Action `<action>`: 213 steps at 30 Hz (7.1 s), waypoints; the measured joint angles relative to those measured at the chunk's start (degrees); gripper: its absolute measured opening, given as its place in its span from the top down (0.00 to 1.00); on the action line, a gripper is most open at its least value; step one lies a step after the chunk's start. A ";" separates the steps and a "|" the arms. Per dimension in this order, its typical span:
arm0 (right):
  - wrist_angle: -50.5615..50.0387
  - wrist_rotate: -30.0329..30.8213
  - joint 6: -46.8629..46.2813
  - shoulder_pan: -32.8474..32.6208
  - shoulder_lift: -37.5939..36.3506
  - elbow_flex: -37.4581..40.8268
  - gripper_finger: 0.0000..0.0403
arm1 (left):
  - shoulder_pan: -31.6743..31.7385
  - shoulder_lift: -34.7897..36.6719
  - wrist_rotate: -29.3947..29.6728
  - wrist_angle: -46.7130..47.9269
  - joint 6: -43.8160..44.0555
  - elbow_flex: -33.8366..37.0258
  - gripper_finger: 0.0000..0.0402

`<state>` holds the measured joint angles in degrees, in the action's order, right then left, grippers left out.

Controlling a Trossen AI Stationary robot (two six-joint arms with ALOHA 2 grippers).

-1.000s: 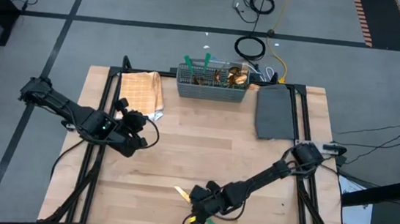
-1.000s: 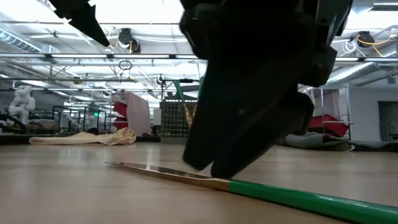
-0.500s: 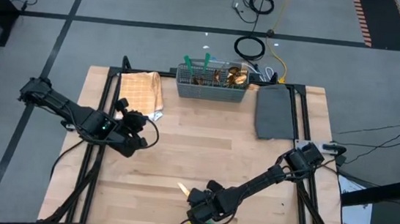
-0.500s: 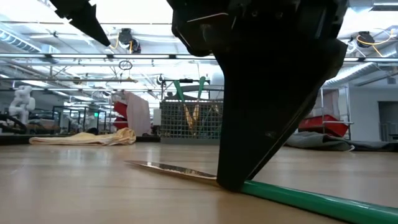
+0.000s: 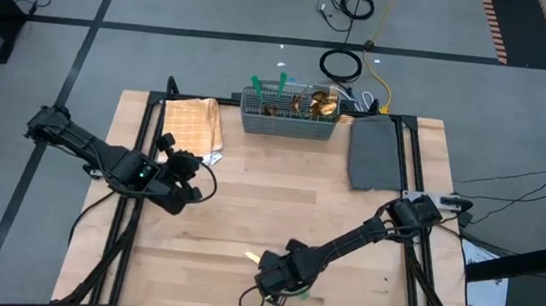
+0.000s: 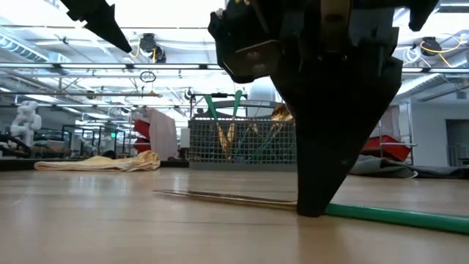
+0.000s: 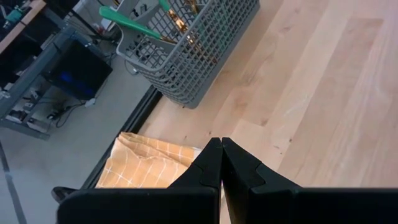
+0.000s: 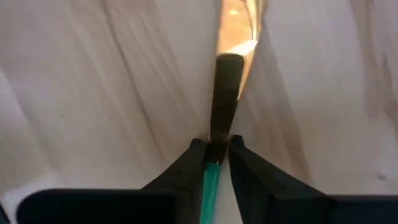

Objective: Sort silverware
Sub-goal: Put the knife into the middle left section of the dish rack, then return to Home Position

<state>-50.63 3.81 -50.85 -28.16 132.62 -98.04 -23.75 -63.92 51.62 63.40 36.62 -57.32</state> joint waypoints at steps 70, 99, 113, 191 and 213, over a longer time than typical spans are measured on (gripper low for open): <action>39.99 41.73 55.65 37.85 -21.31 2.64 1.00 | 0.00 0.00 0.94 1.66 -0.94 0.07 0.98; 78.72 21.57 47.14 50.60 -21.53 28.61 0.90 | -0.01 0.00 5.73 1.50 -0.94 0.09 0.98; 77.13 21.71 48.88 49.65 -25.21 28.61 0.60 | -0.02 0.00 5.42 1.49 0.26 0.09 0.98; 60.14 -6.92 42.66 26.90 -130.84 97.24 0.60 | -48.98 60.28 30.80 -57.61 -28.07 55.63 0.98; 56.41 -7.10 41.49 26.90 -130.84 97.24 0.60 | -26.31 60.33 -20.50 -66.23 -35.50 55.60 0.98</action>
<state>5.78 -3.29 -9.36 -1.26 1.78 -0.80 -50.06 -3.60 31.12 -2.84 1.12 -1.72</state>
